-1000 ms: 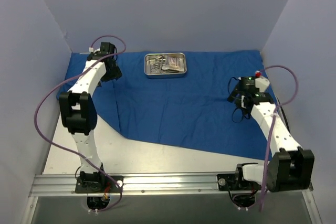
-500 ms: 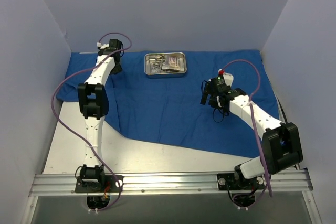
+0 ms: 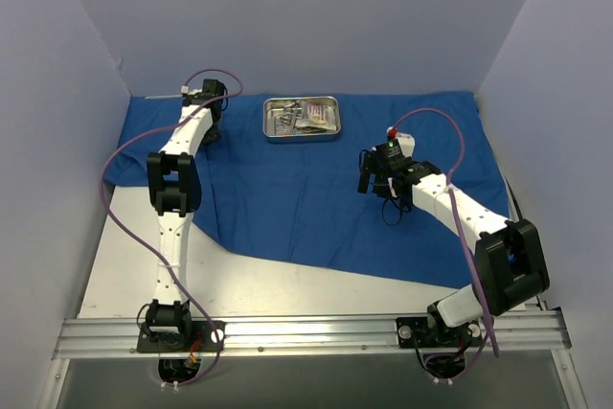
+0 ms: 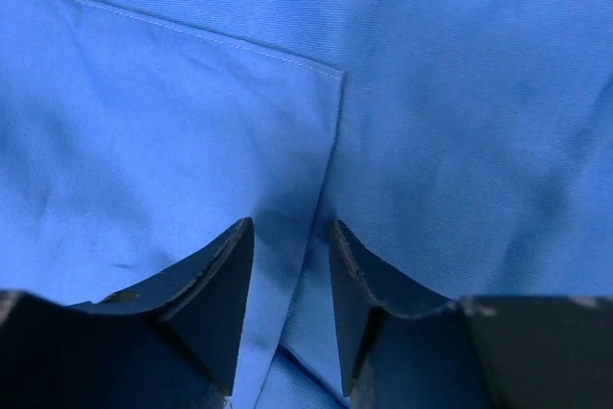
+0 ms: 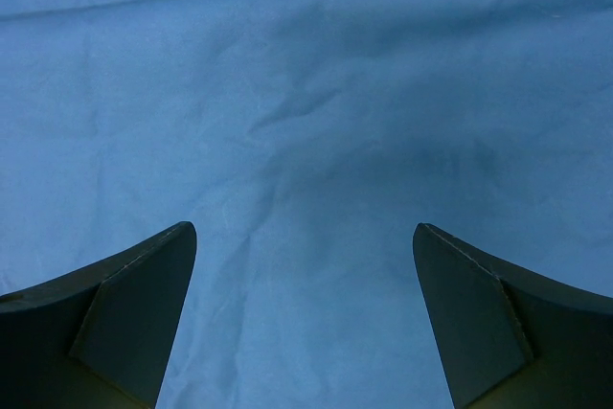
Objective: Open and lay out the surgical kit
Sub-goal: Smooth out the surgical kit at the center of the board.
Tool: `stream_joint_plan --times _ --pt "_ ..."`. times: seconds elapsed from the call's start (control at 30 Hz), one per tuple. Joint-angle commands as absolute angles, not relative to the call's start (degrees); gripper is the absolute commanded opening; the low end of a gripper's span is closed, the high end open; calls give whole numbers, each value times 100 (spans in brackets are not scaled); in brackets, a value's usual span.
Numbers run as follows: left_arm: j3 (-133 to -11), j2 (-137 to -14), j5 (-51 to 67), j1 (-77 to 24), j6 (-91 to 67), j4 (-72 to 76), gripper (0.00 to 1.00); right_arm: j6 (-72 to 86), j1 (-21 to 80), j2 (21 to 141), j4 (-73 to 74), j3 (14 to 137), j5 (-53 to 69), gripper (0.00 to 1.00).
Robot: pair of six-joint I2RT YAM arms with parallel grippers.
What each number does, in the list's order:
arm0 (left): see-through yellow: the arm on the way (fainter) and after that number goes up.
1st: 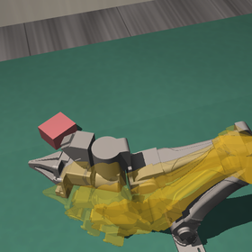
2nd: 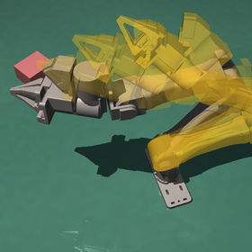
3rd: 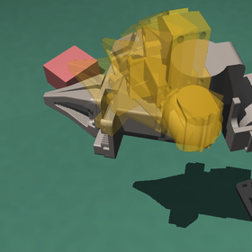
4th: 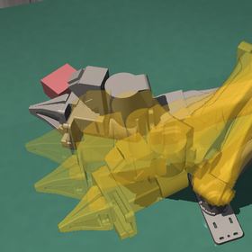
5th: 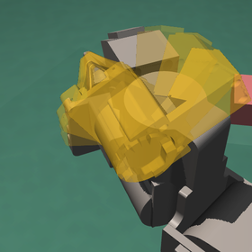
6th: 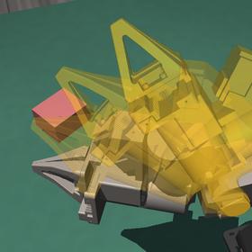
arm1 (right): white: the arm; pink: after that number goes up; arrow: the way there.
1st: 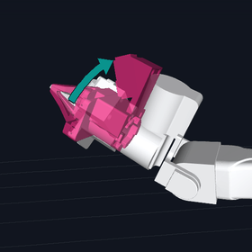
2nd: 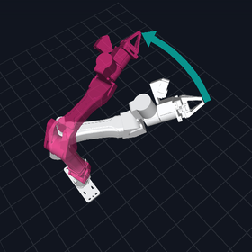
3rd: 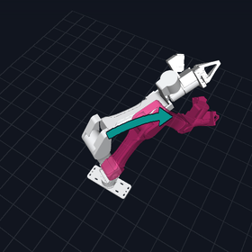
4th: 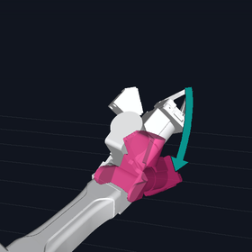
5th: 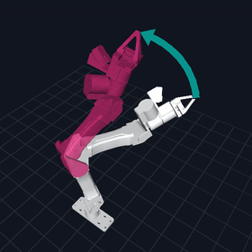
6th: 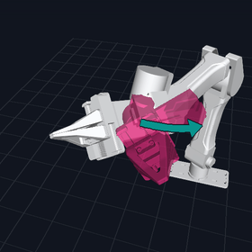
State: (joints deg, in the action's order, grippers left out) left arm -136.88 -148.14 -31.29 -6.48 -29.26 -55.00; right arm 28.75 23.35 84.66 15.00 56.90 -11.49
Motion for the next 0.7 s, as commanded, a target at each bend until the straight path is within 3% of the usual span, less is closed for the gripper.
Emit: stream_joint_plan --times 0.0,0.37,0.67 --pt "-13931 -14897 -3252 -563 -2865 -5713 45 2812 2408 8438 1468 5766 -1195 91" --pt "-13966 -14977 -3058 -404 -2927 -6021 32 2839 2470 8394 1433 5704 -1230 91" --pt "-13808 -14643 -3041 -404 -2733 -5775 3 2857 2522 8297 1441 5634 -1257 91"
